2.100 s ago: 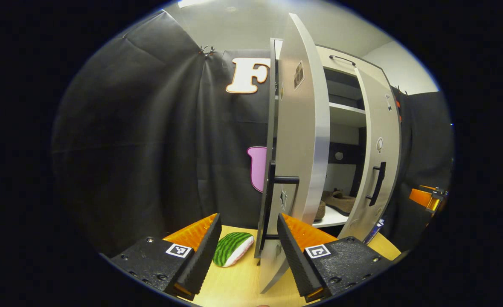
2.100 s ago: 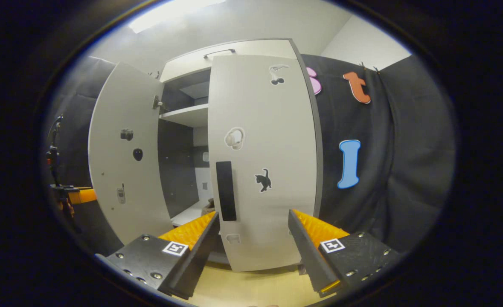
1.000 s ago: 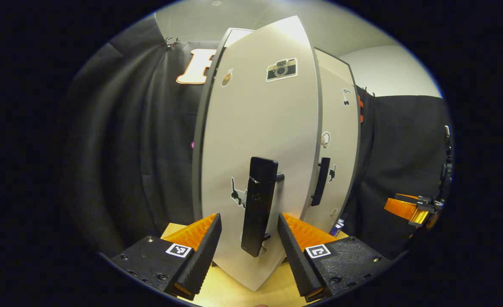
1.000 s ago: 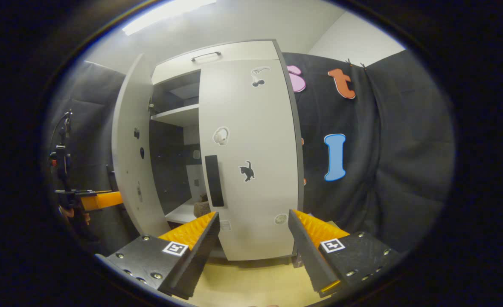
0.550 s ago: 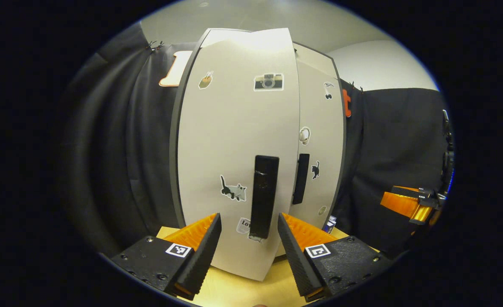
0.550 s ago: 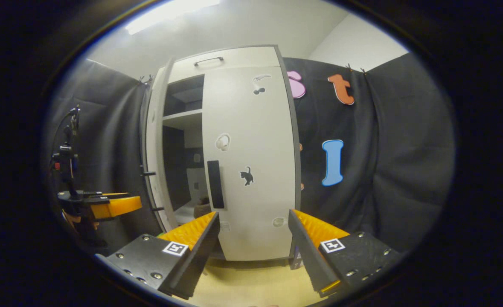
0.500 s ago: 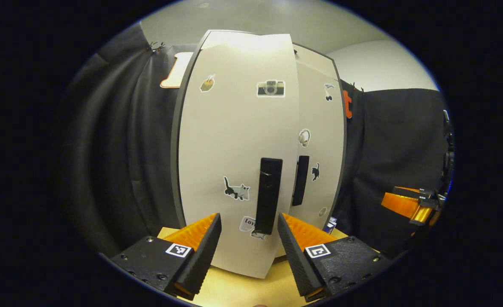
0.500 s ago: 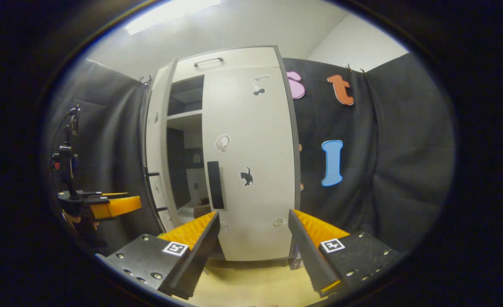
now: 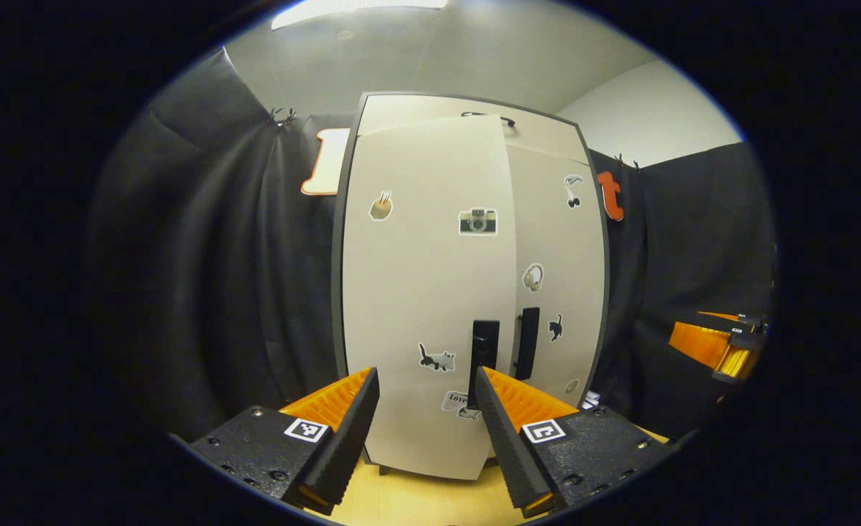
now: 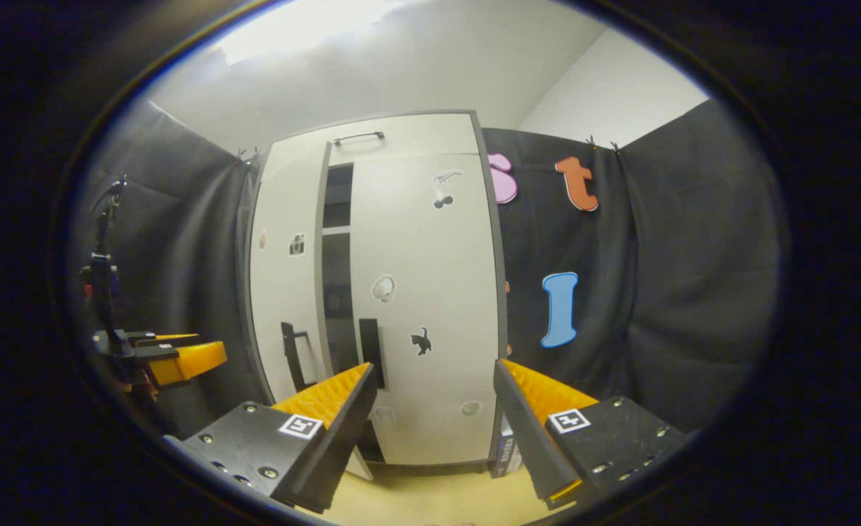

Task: Grab one shoe with the right hand and put it into the shoe cabinet, grab the other shoe with the left hand and put it into the shoe cabinet; then close the right door with the right hand and the left door with the left hand.

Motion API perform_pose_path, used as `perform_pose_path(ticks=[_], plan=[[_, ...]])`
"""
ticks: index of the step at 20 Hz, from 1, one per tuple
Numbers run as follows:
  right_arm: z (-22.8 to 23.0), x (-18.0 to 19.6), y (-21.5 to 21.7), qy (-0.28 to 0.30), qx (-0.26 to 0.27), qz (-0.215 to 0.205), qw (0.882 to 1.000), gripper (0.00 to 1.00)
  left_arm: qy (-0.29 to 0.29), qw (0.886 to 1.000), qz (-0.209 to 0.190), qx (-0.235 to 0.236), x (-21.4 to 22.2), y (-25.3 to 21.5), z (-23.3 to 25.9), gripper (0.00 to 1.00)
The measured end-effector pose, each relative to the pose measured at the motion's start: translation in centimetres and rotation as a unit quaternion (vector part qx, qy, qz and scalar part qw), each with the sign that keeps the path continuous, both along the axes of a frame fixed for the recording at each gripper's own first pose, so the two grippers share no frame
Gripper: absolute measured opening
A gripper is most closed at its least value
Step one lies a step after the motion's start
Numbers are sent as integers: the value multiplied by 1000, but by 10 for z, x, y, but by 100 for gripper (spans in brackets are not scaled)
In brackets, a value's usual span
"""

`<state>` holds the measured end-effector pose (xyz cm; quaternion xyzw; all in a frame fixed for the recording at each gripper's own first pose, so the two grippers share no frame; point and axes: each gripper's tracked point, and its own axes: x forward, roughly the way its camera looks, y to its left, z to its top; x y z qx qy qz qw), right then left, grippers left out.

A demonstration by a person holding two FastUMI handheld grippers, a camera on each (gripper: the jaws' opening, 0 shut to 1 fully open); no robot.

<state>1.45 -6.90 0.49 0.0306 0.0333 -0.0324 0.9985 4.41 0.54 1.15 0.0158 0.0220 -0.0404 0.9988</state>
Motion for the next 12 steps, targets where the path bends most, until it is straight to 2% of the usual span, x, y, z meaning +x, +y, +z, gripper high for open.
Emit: perform_pose_path(ticks=[2,3,4,8,9,10,11,12], plan=[[5,3,9,-4,-7,6,1000,92,-12,1000,-3,4,-2,-10,10,82],[7,4,14,-6,-7,9,1000,97,-16,1000,-4,6,-3,-16,13,81],[10,4,20,-9,-5,12,1000,97,-21,1000,-5,10,-6,-22,17,81],[24,3,39,-24,-1,26,999,96,-43,999,-15,14,-16,-43,31,81],[26,2,41,-26,-3,28,999,92,-45,999,-19,7,-18,-48,33,81],[28,1,42,-28,-7,29,999,92,-49,999,-23,4,-21,-52,35,81],[28,-1,44,-30,-10,30,999,97,-52,998,-25,3,-23,-54,37,86],[27,-3,45,-29,-14,31,999,96,-54,998,-29,1,-24,-56,38,82]])
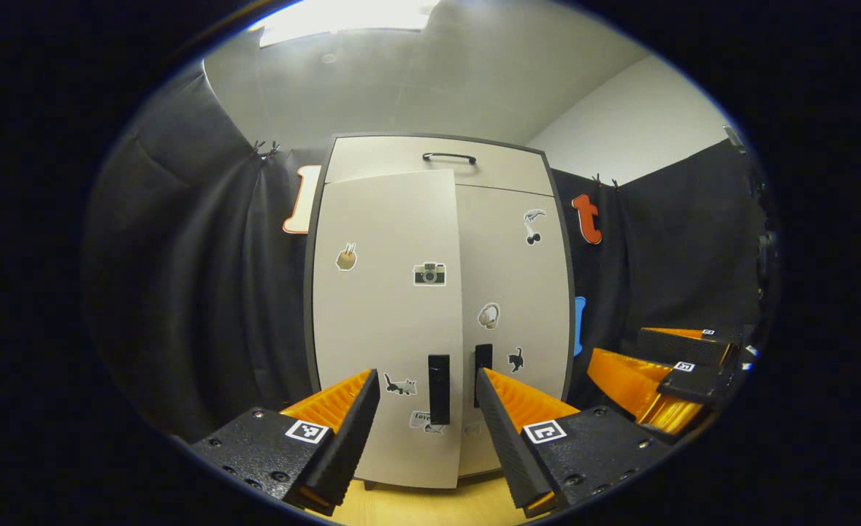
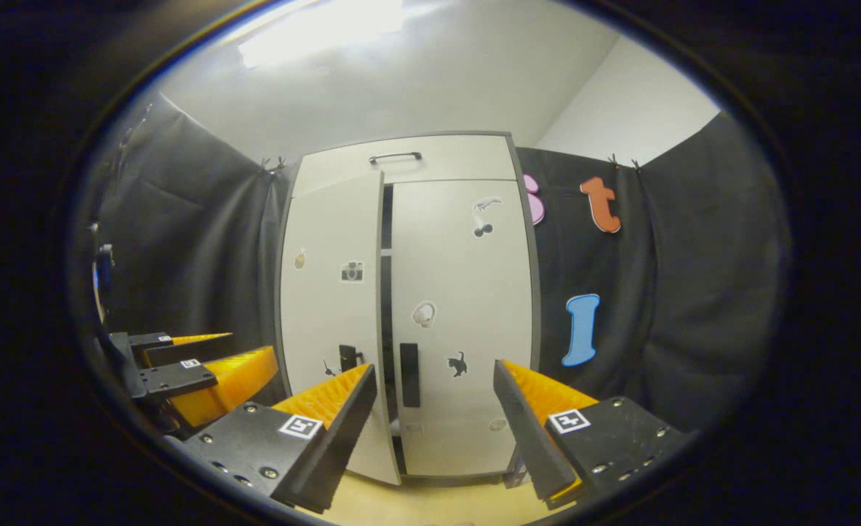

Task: Grab one shoe with the right hand and put it into the shoe cabinet, grab the other shoe with the left hand and put it into the shoe cabinet; then close the right door with the right hand and the left door with the left hand.

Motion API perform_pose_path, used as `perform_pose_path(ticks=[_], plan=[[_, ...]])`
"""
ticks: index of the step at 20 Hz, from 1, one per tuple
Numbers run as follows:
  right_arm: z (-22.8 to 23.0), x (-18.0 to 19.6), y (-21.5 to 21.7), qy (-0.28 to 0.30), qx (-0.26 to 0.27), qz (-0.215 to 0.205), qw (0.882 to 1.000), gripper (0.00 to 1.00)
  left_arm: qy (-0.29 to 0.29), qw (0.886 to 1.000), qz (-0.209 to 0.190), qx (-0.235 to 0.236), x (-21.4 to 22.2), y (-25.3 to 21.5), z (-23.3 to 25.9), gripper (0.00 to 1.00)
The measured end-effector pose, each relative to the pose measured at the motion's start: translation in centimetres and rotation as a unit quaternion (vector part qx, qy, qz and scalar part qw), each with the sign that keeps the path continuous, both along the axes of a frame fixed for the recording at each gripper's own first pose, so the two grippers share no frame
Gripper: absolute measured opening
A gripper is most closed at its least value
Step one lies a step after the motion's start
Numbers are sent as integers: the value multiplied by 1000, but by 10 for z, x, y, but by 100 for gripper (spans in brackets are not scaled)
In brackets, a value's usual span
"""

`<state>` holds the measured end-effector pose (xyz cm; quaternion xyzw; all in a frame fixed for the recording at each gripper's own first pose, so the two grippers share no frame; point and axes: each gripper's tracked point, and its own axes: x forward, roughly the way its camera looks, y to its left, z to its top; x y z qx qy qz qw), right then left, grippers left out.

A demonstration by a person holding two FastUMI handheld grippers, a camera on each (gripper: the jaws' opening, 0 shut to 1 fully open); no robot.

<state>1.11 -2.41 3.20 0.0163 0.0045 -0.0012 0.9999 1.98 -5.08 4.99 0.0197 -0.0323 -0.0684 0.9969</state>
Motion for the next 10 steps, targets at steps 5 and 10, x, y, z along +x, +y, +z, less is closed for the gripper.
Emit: perform_pose_path(ticks=[5,10], plan=[[1,-4,-4,-2,-5,-2,1000,97,-3,1000,-3,-15,-2,0,4,82],[0,-5,-5,-1,-2,-3,1000,97,-2,1000,2,-15,-2,6,4,82]])
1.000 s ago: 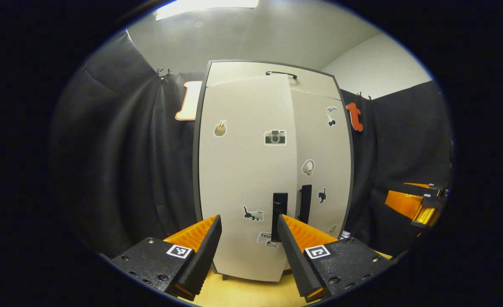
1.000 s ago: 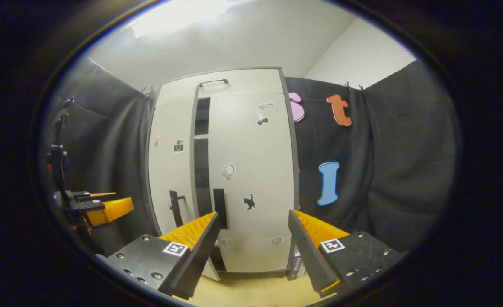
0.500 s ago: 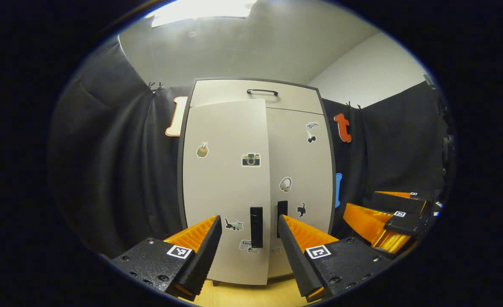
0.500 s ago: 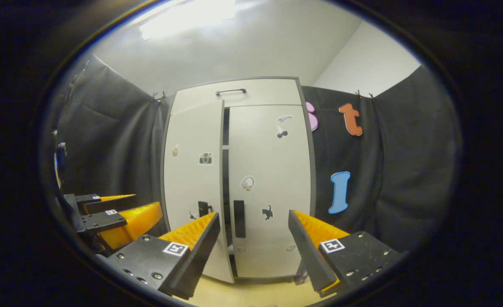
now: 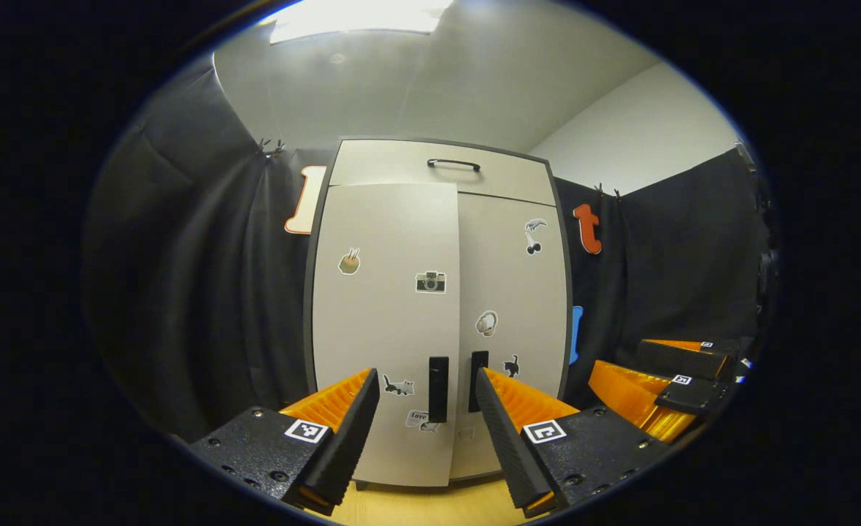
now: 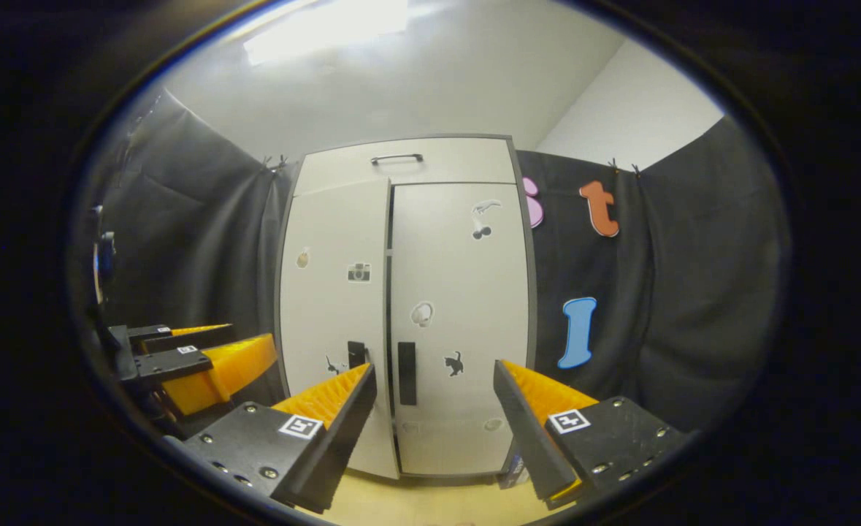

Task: Grab one shoe with the right hand and put it into the shoe cabinet, grab the other shoe with the left hand and put it into the shoe cabinet; then close the right door with the right hand and the left door with the left hand.

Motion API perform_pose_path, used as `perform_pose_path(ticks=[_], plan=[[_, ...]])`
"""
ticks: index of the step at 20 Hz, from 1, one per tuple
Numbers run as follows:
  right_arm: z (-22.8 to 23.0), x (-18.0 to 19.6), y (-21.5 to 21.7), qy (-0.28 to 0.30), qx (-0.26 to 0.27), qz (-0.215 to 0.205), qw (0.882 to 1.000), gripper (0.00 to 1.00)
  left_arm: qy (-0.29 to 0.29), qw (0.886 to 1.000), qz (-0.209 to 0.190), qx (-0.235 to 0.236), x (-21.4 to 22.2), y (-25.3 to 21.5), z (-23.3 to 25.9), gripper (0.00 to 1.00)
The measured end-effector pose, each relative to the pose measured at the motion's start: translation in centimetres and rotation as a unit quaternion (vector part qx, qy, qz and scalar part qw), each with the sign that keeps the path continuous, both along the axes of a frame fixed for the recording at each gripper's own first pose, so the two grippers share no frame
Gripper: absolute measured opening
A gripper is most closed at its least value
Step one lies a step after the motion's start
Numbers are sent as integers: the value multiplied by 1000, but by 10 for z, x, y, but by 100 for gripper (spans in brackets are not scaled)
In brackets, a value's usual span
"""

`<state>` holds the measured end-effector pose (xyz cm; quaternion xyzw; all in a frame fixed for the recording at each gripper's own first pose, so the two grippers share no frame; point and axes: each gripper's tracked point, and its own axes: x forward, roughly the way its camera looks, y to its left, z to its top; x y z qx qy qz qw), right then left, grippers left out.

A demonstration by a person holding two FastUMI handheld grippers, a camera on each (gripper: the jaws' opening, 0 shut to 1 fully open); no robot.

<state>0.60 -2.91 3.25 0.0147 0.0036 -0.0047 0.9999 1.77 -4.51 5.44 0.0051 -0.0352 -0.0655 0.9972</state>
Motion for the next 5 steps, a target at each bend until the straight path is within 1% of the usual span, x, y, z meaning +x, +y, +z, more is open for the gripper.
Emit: perform_pose_path(ticks=[1,3,4,5], plan=[[-1,0,-1,1,0,0,1000,92,1,1000,1,0,0,2,-1,82],[0,-1,0,1,-2,2,1000,92,2,1000,4,-2,0,4,0,82],[-1,-1,1,2,-3,3,1000,96,2,1000,5,-2,0,6,0,82],[-1,-1,2,2,-4,4,1000,96,2,1000,6,-3,0,7,0,82]])
